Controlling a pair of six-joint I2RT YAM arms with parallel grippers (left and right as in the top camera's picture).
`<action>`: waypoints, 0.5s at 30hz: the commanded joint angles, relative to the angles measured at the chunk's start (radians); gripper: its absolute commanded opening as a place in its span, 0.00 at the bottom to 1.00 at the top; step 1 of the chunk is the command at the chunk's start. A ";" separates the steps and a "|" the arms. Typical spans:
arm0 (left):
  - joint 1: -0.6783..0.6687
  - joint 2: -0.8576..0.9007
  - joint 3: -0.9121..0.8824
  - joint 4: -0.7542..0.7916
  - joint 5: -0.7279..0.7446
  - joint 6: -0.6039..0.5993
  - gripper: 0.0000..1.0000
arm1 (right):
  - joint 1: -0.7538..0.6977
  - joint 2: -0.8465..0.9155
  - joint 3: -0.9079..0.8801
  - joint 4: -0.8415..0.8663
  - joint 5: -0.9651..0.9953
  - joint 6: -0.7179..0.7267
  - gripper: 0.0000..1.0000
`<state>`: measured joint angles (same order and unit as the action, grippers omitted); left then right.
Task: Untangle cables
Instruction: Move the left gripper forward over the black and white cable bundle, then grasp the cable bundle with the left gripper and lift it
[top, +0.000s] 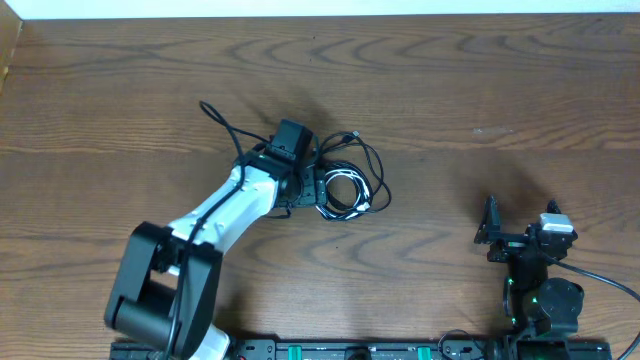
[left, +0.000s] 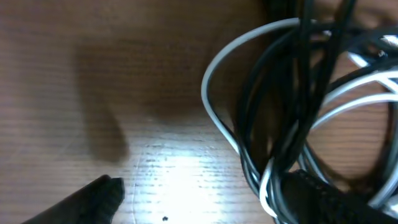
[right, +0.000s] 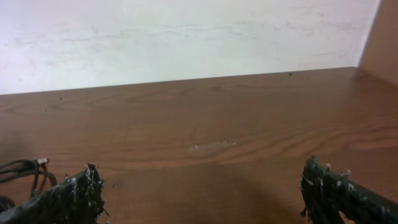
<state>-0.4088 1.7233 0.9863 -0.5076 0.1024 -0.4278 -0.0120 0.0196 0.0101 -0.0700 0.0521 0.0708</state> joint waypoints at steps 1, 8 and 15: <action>-0.002 0.032 0.014 0.006 -0.019 0.003 0.78 | -0.009 0.001 -0.005 0.000 -0.002 -0.008 0.99; -0.002 0.084 0.006 0.068 -0.018 -0.015 0.74 | -0.009 0.001 -0.005 0.000 -0.002 -0.008 0.99; -0.002 0.093 -0.002 0.089 0.059 -0.027 0.84 | -0.009 0.001 -0.005 0.000 -0.002 -0.008 0.99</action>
<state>-0.4095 1.7802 0.9867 -0.4145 0.1108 -0.4412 -0.0120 0.0196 0.0097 -0.0700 0.0521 0.0708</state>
